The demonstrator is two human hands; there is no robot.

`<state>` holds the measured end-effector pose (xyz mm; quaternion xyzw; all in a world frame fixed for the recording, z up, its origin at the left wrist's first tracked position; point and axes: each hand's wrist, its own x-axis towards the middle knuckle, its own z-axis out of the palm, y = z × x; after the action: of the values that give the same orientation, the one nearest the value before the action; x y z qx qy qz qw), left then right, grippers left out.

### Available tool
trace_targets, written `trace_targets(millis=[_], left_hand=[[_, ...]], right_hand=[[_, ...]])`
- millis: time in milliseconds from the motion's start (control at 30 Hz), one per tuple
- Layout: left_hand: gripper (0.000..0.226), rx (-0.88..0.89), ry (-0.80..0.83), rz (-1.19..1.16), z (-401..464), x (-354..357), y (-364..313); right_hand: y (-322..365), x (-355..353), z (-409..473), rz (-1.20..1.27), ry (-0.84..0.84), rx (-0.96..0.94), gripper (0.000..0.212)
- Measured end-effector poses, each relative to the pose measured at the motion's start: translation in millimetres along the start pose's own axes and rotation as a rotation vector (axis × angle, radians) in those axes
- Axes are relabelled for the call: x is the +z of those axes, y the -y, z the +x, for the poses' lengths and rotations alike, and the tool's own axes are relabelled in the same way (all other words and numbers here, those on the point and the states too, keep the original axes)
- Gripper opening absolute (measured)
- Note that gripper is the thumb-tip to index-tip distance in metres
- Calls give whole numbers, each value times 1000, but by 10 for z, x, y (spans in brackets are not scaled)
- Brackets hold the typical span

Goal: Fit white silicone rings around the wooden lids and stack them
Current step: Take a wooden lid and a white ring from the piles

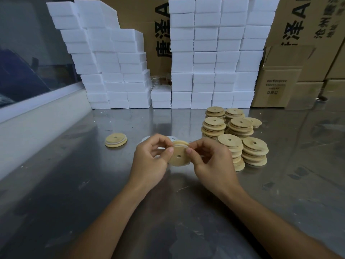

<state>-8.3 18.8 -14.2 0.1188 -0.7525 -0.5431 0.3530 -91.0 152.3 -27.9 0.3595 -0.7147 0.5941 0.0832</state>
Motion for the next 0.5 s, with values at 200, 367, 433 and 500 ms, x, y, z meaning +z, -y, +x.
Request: trace_targets(millis=[200,367,433,500], left_hand=[[30,104,33,112,-14,12,21],[29,81,15,95,0,-8,28],[30,61,2,66,0,-7,27],[30,25,-18,33,2,-6,32]], right_hand=[[4,0,6,-46,12,-33,9],[8,-21,45,26,-2,17,10],[0,-27,46,35,23,20,8],[-4,-19,47,31,39,17,6]])
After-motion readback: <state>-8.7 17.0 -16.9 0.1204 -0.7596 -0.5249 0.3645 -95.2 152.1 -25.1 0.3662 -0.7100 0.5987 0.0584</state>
